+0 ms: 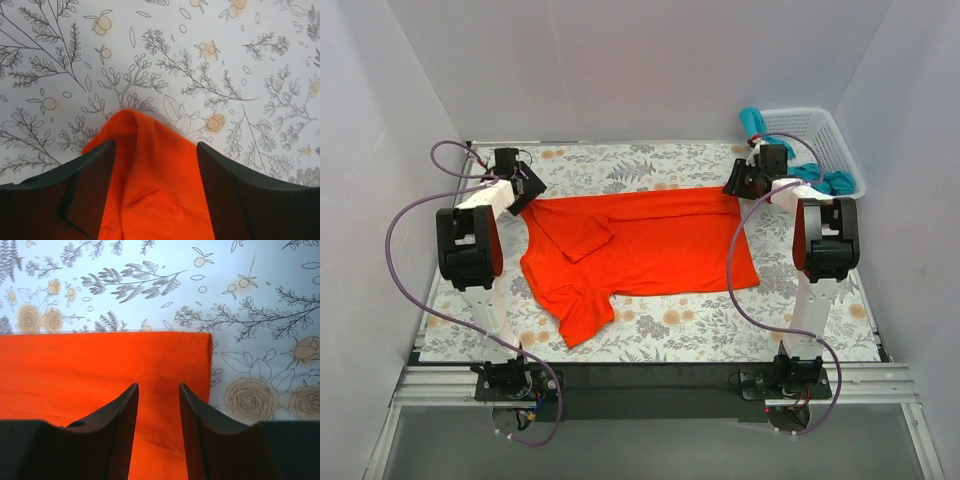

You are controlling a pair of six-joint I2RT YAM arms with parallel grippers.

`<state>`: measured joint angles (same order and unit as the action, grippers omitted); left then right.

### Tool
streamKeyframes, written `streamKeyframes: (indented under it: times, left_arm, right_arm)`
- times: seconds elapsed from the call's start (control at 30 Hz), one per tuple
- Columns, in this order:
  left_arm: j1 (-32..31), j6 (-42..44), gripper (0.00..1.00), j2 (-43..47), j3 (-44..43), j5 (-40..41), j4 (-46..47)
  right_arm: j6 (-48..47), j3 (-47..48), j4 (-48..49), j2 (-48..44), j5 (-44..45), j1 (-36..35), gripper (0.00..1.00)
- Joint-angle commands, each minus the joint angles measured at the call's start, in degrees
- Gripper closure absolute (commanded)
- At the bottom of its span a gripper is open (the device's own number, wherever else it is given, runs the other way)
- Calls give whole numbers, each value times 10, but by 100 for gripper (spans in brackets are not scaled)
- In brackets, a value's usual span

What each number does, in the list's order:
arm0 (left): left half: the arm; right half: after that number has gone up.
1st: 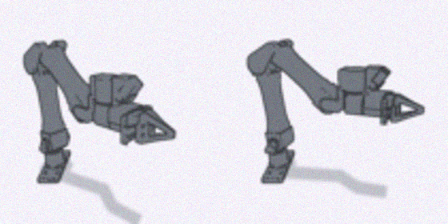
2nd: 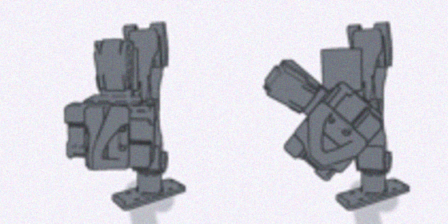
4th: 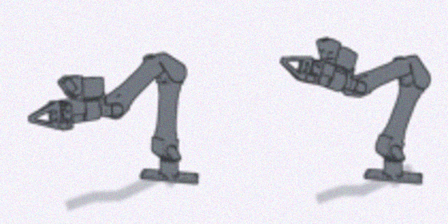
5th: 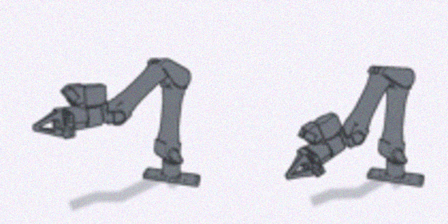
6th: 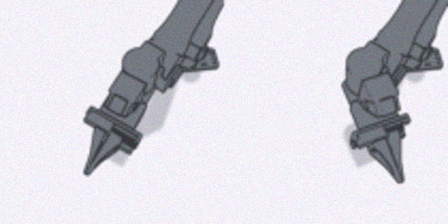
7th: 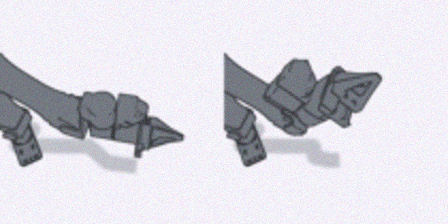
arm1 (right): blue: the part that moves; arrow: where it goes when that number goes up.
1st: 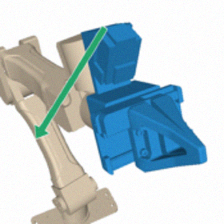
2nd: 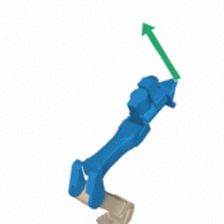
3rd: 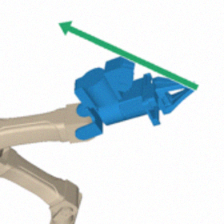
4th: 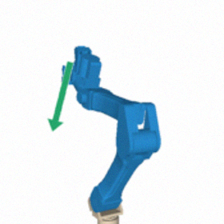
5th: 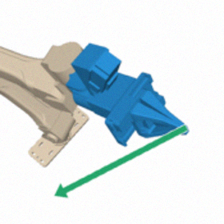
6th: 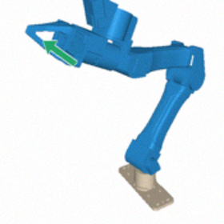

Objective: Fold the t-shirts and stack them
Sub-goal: Fold the tshirt

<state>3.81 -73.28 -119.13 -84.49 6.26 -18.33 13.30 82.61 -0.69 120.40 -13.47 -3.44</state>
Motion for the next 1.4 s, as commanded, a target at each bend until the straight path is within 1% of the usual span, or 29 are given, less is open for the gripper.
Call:
streamKeyframes:
  times: [0.0,0.03,0.07,0.13,0.17,0.2,0.23,0.27,0.3,0.37,0.4,0.43,0.5,0.53,0.6,0.67,0.7,0.77,0.8,0.87,0.9,1.0,1.07,1.17,1.2,1.23,1.37]
  left_arm:
    - [4,-8,31,114,15,-1,-10]
    - [3,-10,28,134,24,-4,-12]
    - [-1,-11,27,174,37,-8,-20]
    - [-9,-16,27,215,76,-11,-32]
    - [-18,-18,27,254,91,-19,-43]
    - [-23,-19,30,275,131,-23,-46]
    - [-29,-26,32,296,149,-29,-48]
    - [-48,-31,36,332,168,-47,-49]
    - [-55,-37,40,349,191,-59,-48]
    - [-72,-55,42,383,243,-65,-44]
    - [-79,-59,42,392,258,-90,-38]
    - [-91,-62,43,400,284,-92,-32]
    - [-101,-74,45,399,301,-97,-19]
    - [-105,-78,47,397,309,-103,-15]
    - [-109,-95,47,389,327,-110,-1]
    - [-109,-108,47,387,349,-109,15]
    - [-109,-121,47,386,357,-107,22]
    - [-109,-130,43,383,369,-96,36]
    - [-109,-137,41,380,375,-91,36]
    - [-108,-153,39,375,383,-80,41]
    - [-108,-158,36,376,392,-78,45]
    - [-108,-173,34,377,402,-75,58]
    - [-108,-184,34,377,413,-77,72]
    - [-108,-194,34,370,422,-87,80]
    - [-108,-195,37,367,425,-92,81]
    - [-108,-197,39,362,427,-96,86]
    - [-108,-201,39,351,432,-108,96]
  right_arm:
    - [-1,15,-19,-68,-32,1,54]
    - [4,-2,-22,-96,-37,-1,53]
    - [6,-11,-22,-112,-39,-3,53]
    - [20,-37,-22,-159,-56,-10,53]
    - [25,-65,-20,-174,-66,-13,53]
    - [32,-78,-19,-203,-74,-24,53]
    - [37,-91,-16,-216,-87,-32,53]
    - [50,-118,-7,-229,-92,-42,54]
    - [58,-131,2,-241,-98,-52,54]
    - [78,-155,33,-264,-118,-94,54]
    - [97,-167,61,-267,-124,-110,54]
    - [109,-169,74,-264,-130,-145,54]
    - [131,-156,102,-252,-134,-179,54]
    - [134,-148,109,-233,-134,-212,54]
    - [146,-132,126,-211,-132,-255,54]
    - [162,-105,159,-169,-146,-274,54]
    - [171,-97,173,-138,-153,-288,54]
    - [199,-69,207,-107,-174,-298,54]
    - [206,-58,213,-77,-179,-308,54]
    - [225,-24,230,-46,-195,-315,54]
    - [233,-13,235,-19,-199,-321,54]
    - [262,17,269,22,-218,-325,54]
    - [279,29,290,35,-216,-326,53]
    - [297,50,295,60,-214,-326,53]
    - [300,53,297,70,-215,-326,53]
    - [302,56,299,76,-216,-326,53]
    - [311,68,300,99,-223,-326,53]
